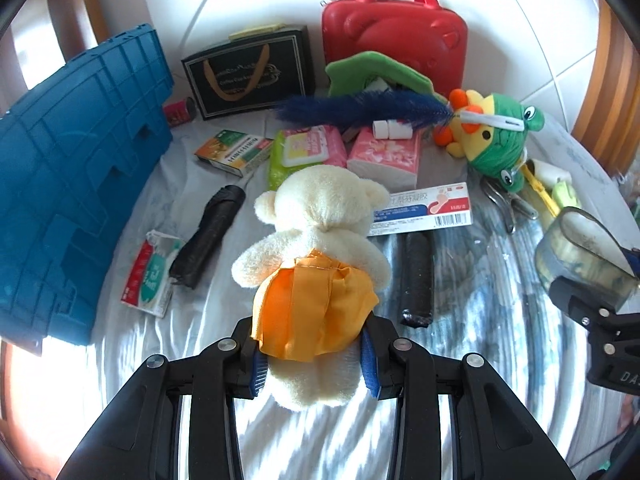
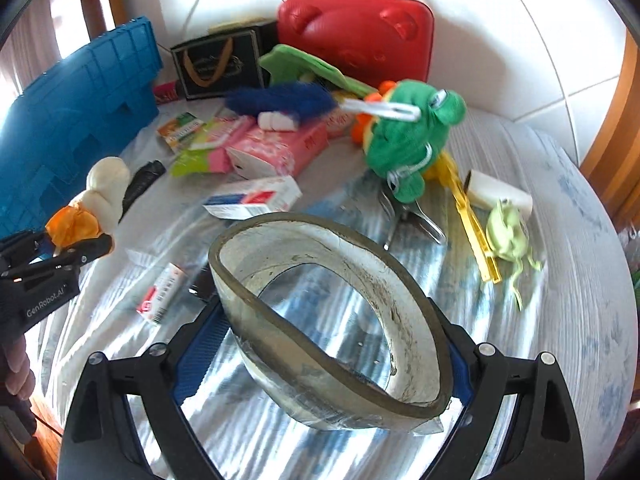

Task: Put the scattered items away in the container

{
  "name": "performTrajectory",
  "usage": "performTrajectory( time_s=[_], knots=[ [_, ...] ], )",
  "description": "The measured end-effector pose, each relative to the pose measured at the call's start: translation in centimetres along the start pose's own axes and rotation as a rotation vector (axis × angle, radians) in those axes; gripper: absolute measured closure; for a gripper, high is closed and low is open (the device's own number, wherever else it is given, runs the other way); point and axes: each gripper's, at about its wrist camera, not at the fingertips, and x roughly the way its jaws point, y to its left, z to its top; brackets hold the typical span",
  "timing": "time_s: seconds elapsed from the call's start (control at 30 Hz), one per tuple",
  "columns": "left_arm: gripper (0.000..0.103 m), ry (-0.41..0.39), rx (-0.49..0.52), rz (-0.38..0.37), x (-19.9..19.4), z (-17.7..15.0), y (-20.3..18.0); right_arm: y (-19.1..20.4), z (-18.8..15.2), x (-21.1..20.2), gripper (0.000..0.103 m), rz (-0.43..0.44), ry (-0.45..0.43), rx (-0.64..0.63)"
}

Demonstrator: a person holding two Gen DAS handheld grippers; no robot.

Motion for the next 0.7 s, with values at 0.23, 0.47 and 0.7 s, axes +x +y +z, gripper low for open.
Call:
performTrajectory(
  time_s=[0.23,0.47,0.7],
  knots=[
    [0.067,-0.044,-0.045,0.033,-3.6,-1.3,0.4,3.1,0.8,-2.5,0.012,0.051,-0.063,-0.076],
    [0.067,-0.037,-0.081,0.061,-4.9,-2.9,1.3,5.3,1.2,-3.2,0.056,0.102,-0.069,-0.125],
    [0.067,0.068,-0.052,0.005,-1.9,-6.1,0.0,4.4,-2.2,-0.8,0.049,0.082,0.069,-0.075]
  ],
)
